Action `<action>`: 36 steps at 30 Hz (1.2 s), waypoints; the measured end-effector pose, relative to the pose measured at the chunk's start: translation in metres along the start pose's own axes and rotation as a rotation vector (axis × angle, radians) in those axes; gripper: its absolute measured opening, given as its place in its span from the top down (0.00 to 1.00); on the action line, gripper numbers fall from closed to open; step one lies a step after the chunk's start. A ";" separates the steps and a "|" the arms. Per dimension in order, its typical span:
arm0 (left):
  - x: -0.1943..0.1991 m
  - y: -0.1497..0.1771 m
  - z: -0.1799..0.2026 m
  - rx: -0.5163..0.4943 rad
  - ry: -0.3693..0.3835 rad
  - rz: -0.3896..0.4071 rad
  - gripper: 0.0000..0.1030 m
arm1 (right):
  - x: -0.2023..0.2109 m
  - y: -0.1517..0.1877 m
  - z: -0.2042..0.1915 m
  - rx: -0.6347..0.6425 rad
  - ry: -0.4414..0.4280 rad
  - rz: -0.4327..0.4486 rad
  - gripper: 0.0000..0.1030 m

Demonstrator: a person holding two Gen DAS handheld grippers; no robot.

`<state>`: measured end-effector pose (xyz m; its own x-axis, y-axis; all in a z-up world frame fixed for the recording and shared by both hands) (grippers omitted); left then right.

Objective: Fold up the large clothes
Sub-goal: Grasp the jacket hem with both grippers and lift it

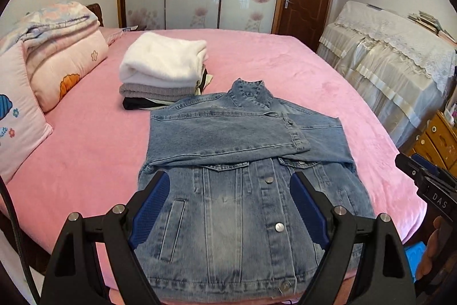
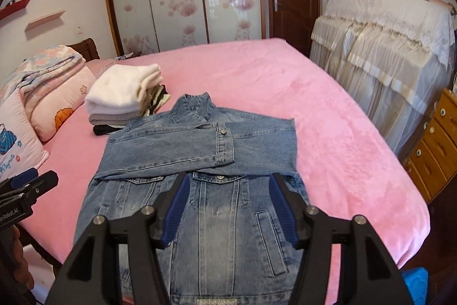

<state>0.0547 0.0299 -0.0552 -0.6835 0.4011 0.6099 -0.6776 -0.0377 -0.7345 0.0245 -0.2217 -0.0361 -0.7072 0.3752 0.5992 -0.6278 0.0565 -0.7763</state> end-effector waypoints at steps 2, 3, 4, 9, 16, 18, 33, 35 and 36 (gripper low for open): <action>0.008 0.005 0.003 -0.005 -0.007 0.005 0.17 | 0.009 0.006 0.001 0.006 -0.004 0.013 0.42; 0.012 0.008 0.004 -0.006 -0.010 0.008 0.17 | 0.014 0.009 0.002 0.004 -0.008 0.020 0.42; 0.015 0.011 0.004 -0.005 -0.012 0.007 0.16 | 0.017 0.012 0.003 -0.001 -0.014 0.024 0.42; 0.024 0.026 0.004 0.006 -0.017 -0.005 0.15 | 0.025 0.029 0.008 -0.017 -0.048 0.015 0.42; 0.024 0.045 0.002 0.003 -0.028 -0.019 0.11 | 0.031 0.046 0.015 -0.001 -0.045 0.027 0.42; 0.019 0.054 -0.004 0.006 -0.028 -0.042 0.11 | 0.030 0.054 0.019 0.000 -0.043 0.030 0.42; -0.025 0.154 -0.136 0.184 -0.047 -0.198 0.11 | -0.032 0.127 0.052 0.061 0.007 -0.132 0.42; -0.035 0.165 -0.155 0.228 -0.031 -0.226 0.11 | -0.042 0.134 0.060 0.071 0.013 -0.156 0.42; -0.041 0.173 -0.165 0.257 -0.019 -0.251 0.11 | -0.046 0.137 0.063 0.074 0.019 -0.167 0.42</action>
Point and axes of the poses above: each gripper's, at about its wrist camera, not at the fingertips, and x roughly against the way its jaws point, z to its right, y to its underside, the point moved 4 cm from there along -x, roughly the way its jaws point, and after that the axes turned 14 degrees about y, right-handed, at the moved point
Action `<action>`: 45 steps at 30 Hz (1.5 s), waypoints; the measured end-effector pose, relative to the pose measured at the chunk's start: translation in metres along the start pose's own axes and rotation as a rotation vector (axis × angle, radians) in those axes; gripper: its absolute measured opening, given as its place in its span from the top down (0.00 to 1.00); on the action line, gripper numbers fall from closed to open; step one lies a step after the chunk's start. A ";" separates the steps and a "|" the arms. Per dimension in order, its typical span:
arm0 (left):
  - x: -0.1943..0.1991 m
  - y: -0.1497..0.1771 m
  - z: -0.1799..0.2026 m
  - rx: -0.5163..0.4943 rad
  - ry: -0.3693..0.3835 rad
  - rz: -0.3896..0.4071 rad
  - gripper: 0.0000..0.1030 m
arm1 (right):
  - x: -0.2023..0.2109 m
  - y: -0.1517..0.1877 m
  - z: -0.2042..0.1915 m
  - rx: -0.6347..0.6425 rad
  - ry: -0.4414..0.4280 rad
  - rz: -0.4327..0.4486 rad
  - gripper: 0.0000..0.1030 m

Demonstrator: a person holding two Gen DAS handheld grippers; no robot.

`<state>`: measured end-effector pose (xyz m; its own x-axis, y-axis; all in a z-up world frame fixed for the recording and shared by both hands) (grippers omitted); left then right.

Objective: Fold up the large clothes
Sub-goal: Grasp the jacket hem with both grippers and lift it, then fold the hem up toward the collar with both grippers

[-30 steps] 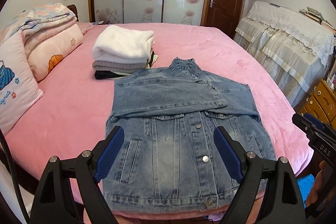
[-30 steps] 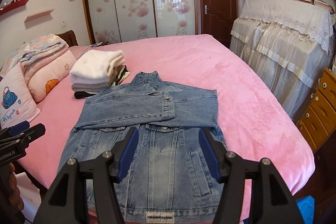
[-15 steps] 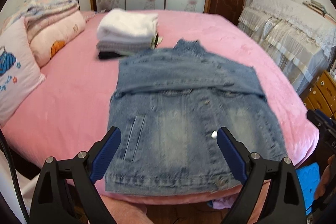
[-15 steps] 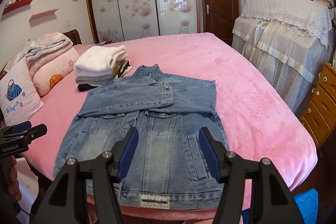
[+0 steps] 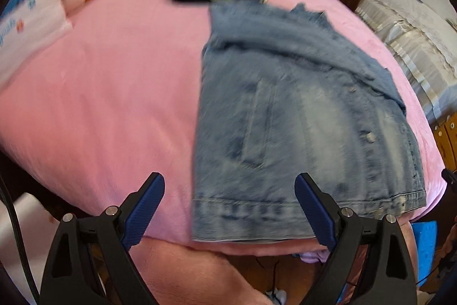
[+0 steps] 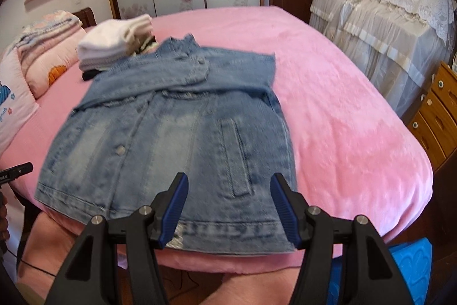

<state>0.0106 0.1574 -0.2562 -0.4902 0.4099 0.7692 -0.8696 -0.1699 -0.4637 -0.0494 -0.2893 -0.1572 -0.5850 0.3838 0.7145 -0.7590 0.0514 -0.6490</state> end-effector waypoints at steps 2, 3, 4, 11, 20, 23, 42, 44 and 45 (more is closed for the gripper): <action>-0.013 0.007 -0.018 0.052 0.014 -0.034 0.13 | -0.007 0.005 0.004 0.006 0.005 -0.020 0.42; -0.019 0.010 -0.025 0.075 0.025 -0.048 0.15 | -0.011 0.008 0.008 0.006 -0.002 -0.030 0.42; -0.025 0.014 -0.031 0.101 0.048 -0.062 0.17 | -0.014 0.010 0.011 0.007 -0.004 -0.040 0.42; -0.044 0.028 -0.043 0.146 0.177 -0.086 0.18 | -0.043 0.027 0.051 -0.079 -0.046 -0.148 0.42; -0.053 0.032 -0.044 0.152 0.252 -0.104 0.19 | -0.085 0.060 0.060 -0.167 -0.232 -0.321 0.60; -0.050 0.032 -0.039 0.150 0.266 -0.113 0.44 | -0.084 0.062 0.060 -0.164 -0.252 -0.306 0.62; -0.054 0.028 -0.013 0.134 0.171 -0.207 0.73 | -0.084 0.074 0.050 -0.129 -0.288 -0.345 0.81; -0.048 0.024 -0.008 0.141 0.152 -0.236 0.81 | -0.068 0.065 0.051 -0.103 -0.294 -0.299 0.84; -0.045 0.022 -0.006 0.150 0.145 -0.248 0.87 | -0.058 0.059 0.053 -0.111 -0.320 -0.276 0.87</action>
Point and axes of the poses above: each gripper's, at about its wrist camera, not at the fingertips, and x roughly against the way its jaws point, z to its right, y to its underside, the point moved 4 cm from there along -x, roughly the way its jaws point, and after that the axes turned 14 degrees about y, right-handed, at the moved point
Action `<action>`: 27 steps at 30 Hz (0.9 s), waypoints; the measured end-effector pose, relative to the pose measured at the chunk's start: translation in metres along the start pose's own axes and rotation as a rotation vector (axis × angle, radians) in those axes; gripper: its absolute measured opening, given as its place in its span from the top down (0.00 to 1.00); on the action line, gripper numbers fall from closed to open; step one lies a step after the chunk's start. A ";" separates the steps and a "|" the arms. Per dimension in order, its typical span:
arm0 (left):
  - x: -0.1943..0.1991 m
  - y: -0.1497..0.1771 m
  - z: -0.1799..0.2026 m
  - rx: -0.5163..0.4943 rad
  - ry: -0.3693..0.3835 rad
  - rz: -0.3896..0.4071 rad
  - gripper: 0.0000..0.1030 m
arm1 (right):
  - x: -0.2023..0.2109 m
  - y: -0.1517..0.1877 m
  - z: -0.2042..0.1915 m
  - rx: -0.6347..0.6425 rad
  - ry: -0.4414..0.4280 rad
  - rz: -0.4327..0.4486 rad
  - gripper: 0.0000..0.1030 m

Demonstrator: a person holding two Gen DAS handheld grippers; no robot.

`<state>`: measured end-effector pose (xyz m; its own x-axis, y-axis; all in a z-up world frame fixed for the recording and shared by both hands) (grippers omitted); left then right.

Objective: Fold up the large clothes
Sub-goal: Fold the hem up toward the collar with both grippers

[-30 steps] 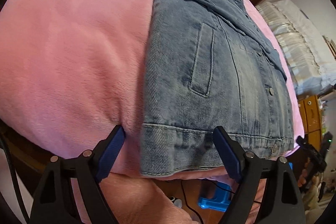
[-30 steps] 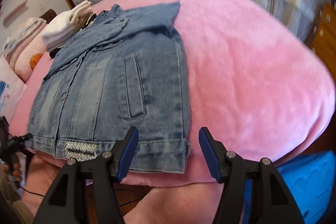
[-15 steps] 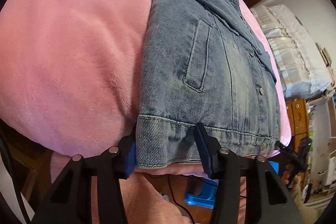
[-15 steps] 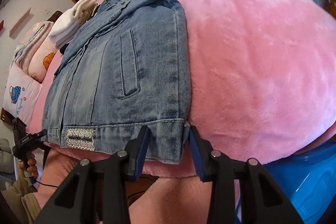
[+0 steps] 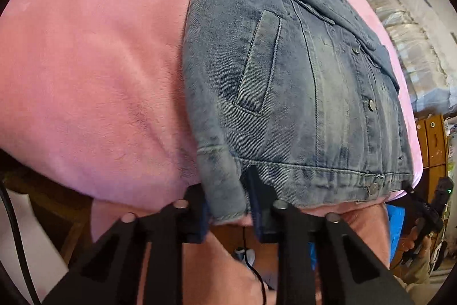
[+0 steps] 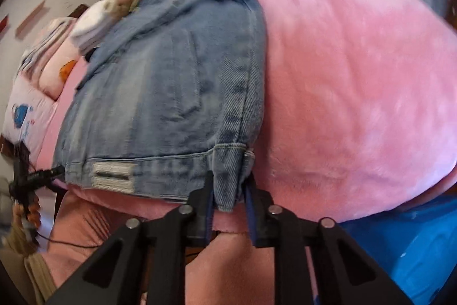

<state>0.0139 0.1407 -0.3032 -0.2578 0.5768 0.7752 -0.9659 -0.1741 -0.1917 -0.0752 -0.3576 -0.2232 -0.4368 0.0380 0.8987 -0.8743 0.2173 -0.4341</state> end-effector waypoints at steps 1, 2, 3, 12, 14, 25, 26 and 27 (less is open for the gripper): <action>0.004 -0.001 0.002 0.013 0.002 -0.003 0.88 | 0.006 -0.003 0.000 -0.007 -0.022 0.009 0.91; 0.007 -0.003 0.003 0.031 0.010 -0.006 0.88 | 0.014 -0.008 -0.001 -0.019 -0.045 0.021 0.91; 0.010 -0.005 0.005 0.061 0.040 -0.006 0.89 | 0.019 -0.012 -0.002 -0.022 -0.055 0.033 0.91; 0.063 -0.046 0.036 0.209 0.292 0.150 0.91 | 0.059 -0.087 -0.032 -0.006 -0.124 0.196 0.94; 0.072 -0.066 0.043 0.229 0.321 0.200 0.91 | 0.064 -0.107 -0.036 -0.009 -0.122 0.227 0.94; 0.063 -0.283 0.076 0.196 0.265 0.345 0.90 | 0.039 -0.305 -0.058 -0.105 -0.053 0.376 0.94; 0.051 -0.308 0.078 0.191 0.236 0.348 0.90 | 0.032 -0.322 -0.062 -0.118 -0.033 0.382 0.94; 0.042 -0.324 0.074 0.195 0.219 0.348 0.90 | 0.019 -0.345 -0.066 -0.131 0.006 0.397 0.96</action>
Point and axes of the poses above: each gripper's, at about its wrist camera, not at the fingertips, and x roughly against the way its jaws point, z to its right, y to its underside, the point moved 4 cm from there along -x, roughly the way its jaws point, and after that the axes turned 14 degrees about y, right-handed, at the moved point
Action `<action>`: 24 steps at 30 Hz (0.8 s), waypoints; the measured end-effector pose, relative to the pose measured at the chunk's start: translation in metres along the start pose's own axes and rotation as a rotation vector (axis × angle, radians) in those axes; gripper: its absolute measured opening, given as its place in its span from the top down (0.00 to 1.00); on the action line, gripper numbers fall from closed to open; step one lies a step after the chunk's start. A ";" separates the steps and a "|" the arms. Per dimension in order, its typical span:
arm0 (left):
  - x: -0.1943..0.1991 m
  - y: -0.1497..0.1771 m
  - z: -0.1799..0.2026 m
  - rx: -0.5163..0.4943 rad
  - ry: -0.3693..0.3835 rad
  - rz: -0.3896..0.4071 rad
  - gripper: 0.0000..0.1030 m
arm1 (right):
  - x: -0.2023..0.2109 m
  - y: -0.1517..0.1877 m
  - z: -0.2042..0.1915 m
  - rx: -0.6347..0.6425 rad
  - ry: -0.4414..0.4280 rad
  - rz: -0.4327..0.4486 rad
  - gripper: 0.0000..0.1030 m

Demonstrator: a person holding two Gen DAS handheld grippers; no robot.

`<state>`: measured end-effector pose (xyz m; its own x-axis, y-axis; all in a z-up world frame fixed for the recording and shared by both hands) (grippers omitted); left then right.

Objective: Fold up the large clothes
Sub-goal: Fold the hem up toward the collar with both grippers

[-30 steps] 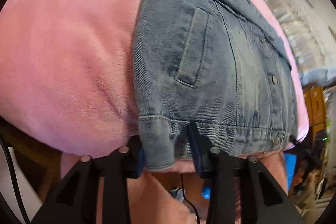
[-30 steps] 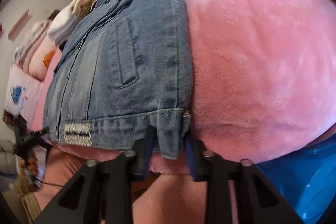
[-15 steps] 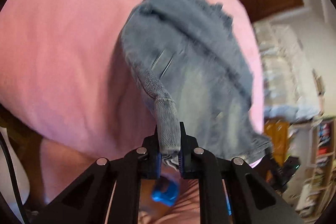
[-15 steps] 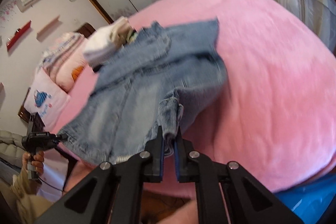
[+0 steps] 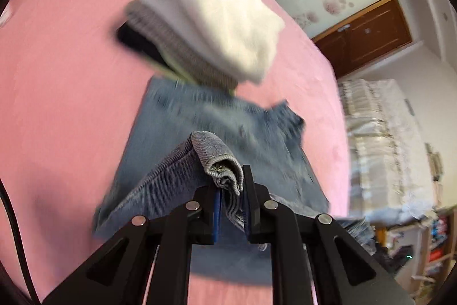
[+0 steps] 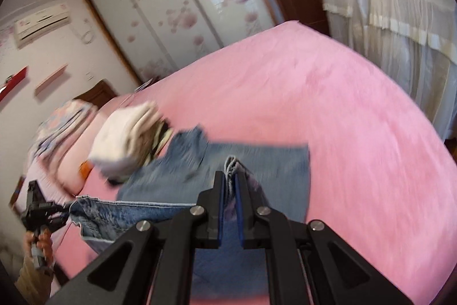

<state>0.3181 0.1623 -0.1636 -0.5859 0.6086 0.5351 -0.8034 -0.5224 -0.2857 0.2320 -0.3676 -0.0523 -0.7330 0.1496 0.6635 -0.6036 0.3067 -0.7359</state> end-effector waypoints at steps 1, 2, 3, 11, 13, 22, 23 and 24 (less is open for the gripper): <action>-0.021 -0.014 -0.003 0.003 -0.025 -0.005 0.88 | -0.014 -0.007 -0.004 -0.005 0.035 0.005 0.97; -0.043 -0.025 -0.008 0.007 -0.050 -0.019 0.87 | -0.032 -0.014 -0.005 -0.020 0.069 -0.005 0.96; -0.065 -0.033 -0.012 0.005 -0.074 -0.049 0.81 | -0.053 -0.018 -0.004 -0.041 0.088 -0.039 0.96; -0.101 -0.058 -0.027 -0.145 -0.198 -0.049 0.46 | -0.135 0.008 0.014 -0.050 0.137 -0.222 0.84; -0.096 -0.061 -0.034 -0.199 -0.214 -0.048 0.39 | -0.144 0.019 0.019 -0.051 0.117 -0.257 0.66; -0.104 -0.063 -0.085 -0.254 -0.185 -0.193 0.39 | -0.176 0.039 0.015 0.034 0.072 -0.365 0.58; -0.104 -0.061 -0.086 -0.279 -0.172 -0.211 0.39 | -0.178 0.040 0.012 0.061 0.081 -0.367 0.57; -0.104 -0.059 -0.086 -0.301 -0.168 -0.223 0.39 | -0.179 0.042 0.009 0.087 0.082 -0.367 0.55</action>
<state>0.4172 0.1811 -0.2707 -0.3883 0.5683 0.7254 -0.9185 -0.1754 -0.3543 0.3352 -0.3900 -0.2034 -0.4375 0.1207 0.8911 -0.8482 0.2736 -0.4535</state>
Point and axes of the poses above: each gripper's, at about its wrist camera, not at the fingertips, and x roughly against the way its jaws point, z to its right, y to its underside, the point moved 4 cm from there along -x, roughly the way its jaws point, and after that the axes turned 14 degrees about y, right-handed, at the moved point
